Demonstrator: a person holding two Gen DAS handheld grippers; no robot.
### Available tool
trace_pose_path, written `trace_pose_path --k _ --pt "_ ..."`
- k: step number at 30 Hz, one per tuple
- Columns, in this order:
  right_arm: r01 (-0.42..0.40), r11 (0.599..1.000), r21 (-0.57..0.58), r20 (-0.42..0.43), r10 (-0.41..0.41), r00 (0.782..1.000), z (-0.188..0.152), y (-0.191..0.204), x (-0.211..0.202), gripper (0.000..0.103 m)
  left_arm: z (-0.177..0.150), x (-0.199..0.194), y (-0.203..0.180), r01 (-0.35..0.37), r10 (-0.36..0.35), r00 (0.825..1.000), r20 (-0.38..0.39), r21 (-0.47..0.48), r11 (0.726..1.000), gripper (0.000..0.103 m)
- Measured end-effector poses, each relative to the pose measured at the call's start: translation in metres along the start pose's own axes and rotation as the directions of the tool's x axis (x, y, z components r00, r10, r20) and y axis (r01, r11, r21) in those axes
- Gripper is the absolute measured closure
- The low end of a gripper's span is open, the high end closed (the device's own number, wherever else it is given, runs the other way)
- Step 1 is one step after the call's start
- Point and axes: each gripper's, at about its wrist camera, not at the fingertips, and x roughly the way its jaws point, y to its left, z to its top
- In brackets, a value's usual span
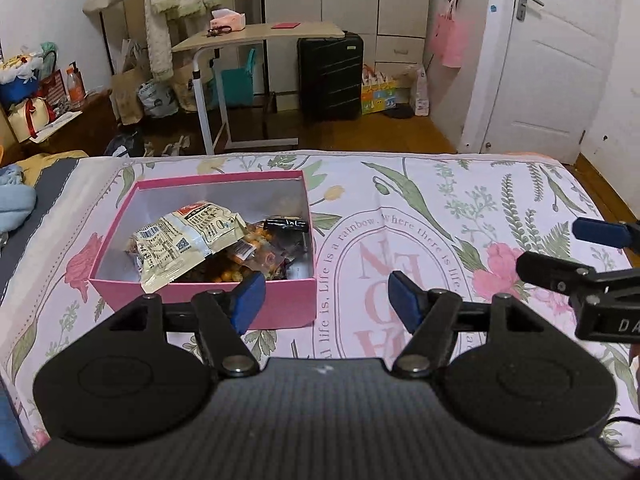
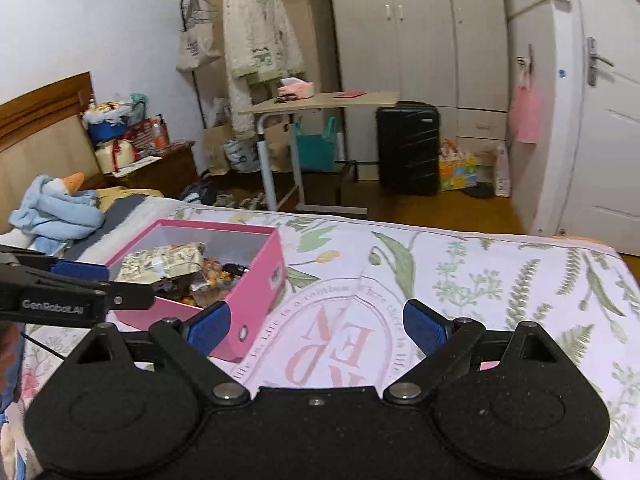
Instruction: Organize snacks
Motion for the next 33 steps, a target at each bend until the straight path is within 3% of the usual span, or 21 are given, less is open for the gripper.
trace_pose_path --k 6,13,23,33 --pt "0.064 0.998 0.011 -0.077 -0.063 0.995 -0.011 -0.004 -0.006 0.002 -0.008 -0.007 -0.007 0.009 -0.009 1.000 0.016 0.006 1.000 0.028" --pt "0.114 0.993 -0.029 -0.099 -0.117 0.988 -0.018 0.002 -0.016 0.001 -0.014 -0.006 -0.011 -0.004 0.004 1.000 0.021 0.008 1.000 0.006" --pt "0.138 0.987 0.083 -0.064 -0.133 0.989 -0.020 -0.014 -0.022 0.002 -0.020 -0.005 -0.013 -0.015 0.015 1.000 0.024 0.017 1.000 0.005" --pt "0.176 0.983 0.055 -0.079 -0.171 0.982 -0.027 -0.012 -0.020 0.002 -0.024 -0.001 -0.014 -0.050 0.050 0.999 -0.010 0.017 0.999 0.005"
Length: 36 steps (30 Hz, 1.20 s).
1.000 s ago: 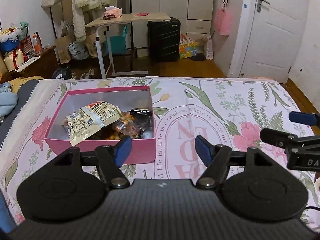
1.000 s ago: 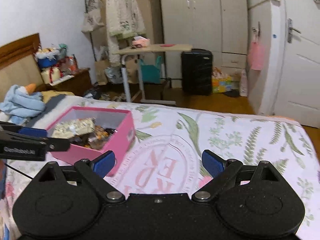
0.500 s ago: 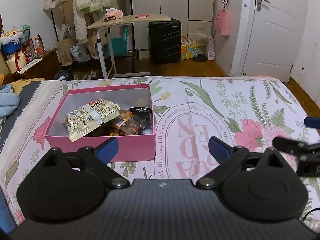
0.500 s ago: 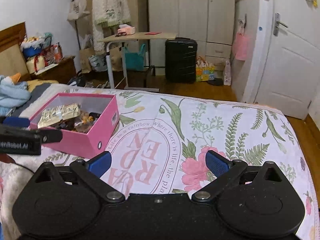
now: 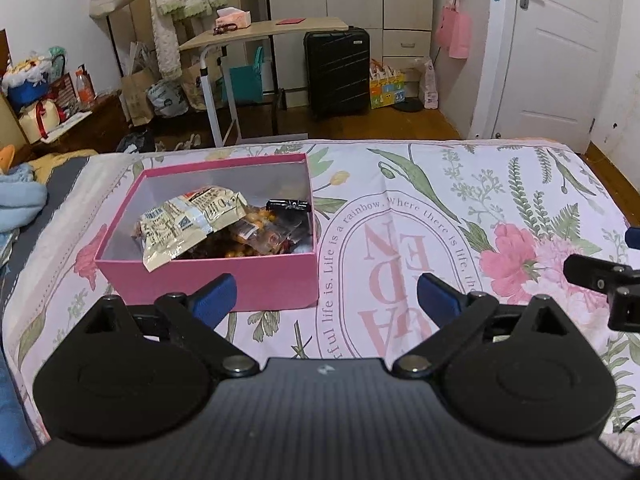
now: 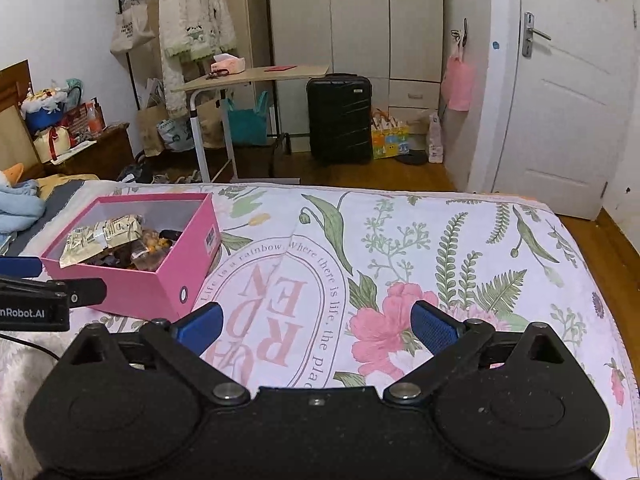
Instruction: Organize snacks
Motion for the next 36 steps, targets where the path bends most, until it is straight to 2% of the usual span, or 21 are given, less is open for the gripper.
trace_pose_path --k 11,18,25,36 --pt "0.007 0.999 0.045 -0.014 -0.007 1.000 -0.009 -0.007 0.006 0.002 -0.006 0.001 0.004 -0.022 0.022 1.000 -0.009 -0.010 1.000 0.005" --pt "0.034 0.999 0.024 0.010 -0.034 0.999 -0.008 -0.004 0.000 0.002 -0.008 0.001 0.003 -0.044 0.044 0.999 -0.007 0.002 0.999 0.005" --pt "0.026 0.999 0.021 0.008 -0.026 1.000 -0.008 -0.003 0.001 0.002 -0.010 0.001 -0.001 -0.096 0.096 0.995 -0.004 0.002 0.995 0.005" --pt "0.022 0.999 0.026 -0.001 -0.022 1.000 -0.009 -0.005 0.002 0.002 -0.012 0.001 -0.003 -0.099 0.099 0.995 0.010 0.025 0.995 0.005"
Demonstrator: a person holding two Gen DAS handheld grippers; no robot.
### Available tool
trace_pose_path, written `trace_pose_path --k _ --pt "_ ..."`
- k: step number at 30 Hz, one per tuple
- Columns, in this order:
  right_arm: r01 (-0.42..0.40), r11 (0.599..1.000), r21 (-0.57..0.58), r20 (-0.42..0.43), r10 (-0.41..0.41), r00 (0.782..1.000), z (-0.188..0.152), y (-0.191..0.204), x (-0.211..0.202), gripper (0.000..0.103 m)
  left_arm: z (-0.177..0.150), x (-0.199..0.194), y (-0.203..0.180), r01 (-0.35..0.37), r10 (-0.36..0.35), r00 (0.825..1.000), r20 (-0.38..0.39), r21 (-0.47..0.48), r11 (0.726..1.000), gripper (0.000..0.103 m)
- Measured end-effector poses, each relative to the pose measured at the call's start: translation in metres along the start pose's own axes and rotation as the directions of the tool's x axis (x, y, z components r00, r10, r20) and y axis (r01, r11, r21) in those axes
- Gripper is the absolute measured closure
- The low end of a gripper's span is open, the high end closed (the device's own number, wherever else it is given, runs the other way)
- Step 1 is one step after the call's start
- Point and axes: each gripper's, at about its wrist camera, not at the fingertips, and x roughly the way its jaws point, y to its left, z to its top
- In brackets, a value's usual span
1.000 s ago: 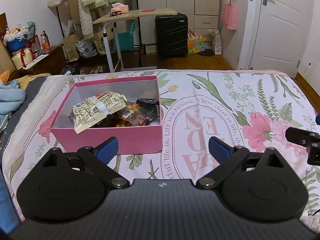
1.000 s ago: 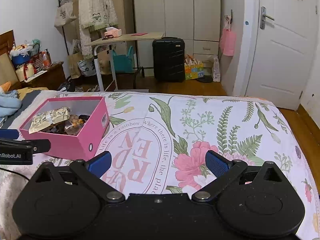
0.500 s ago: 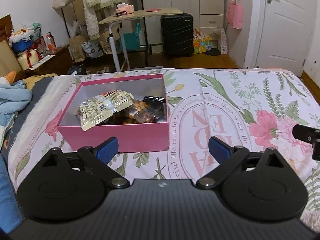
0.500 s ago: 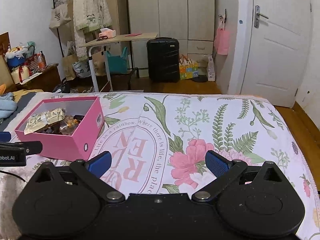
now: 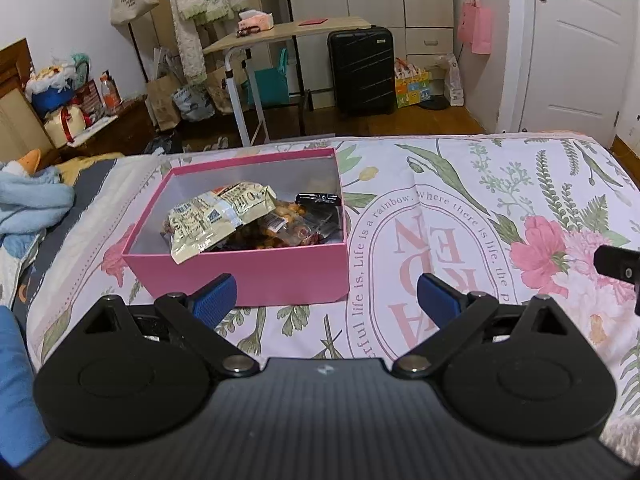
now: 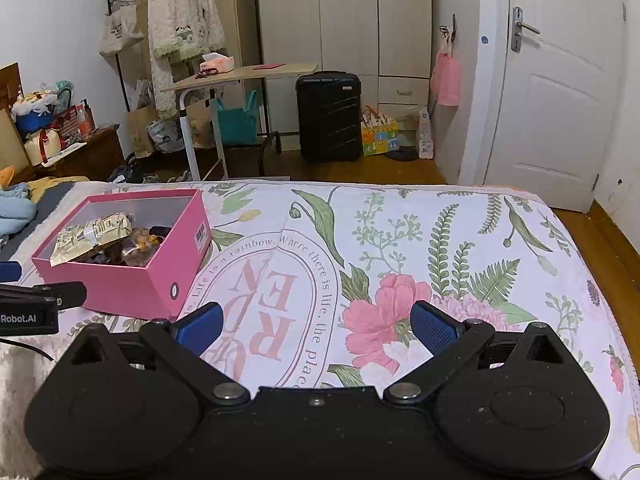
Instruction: Organize snacks
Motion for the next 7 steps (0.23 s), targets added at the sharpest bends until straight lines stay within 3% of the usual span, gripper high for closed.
trace_pose_path --k 7 --pt "0.001 1.000 0.000 -0.008 -0.001 1.000 -0.0001 -0.0006 0.0011 0.002 -0.0005 0.0004 -0.0012 0.002 -0.002 1.000 0.001 0.008 1.000 0.005"
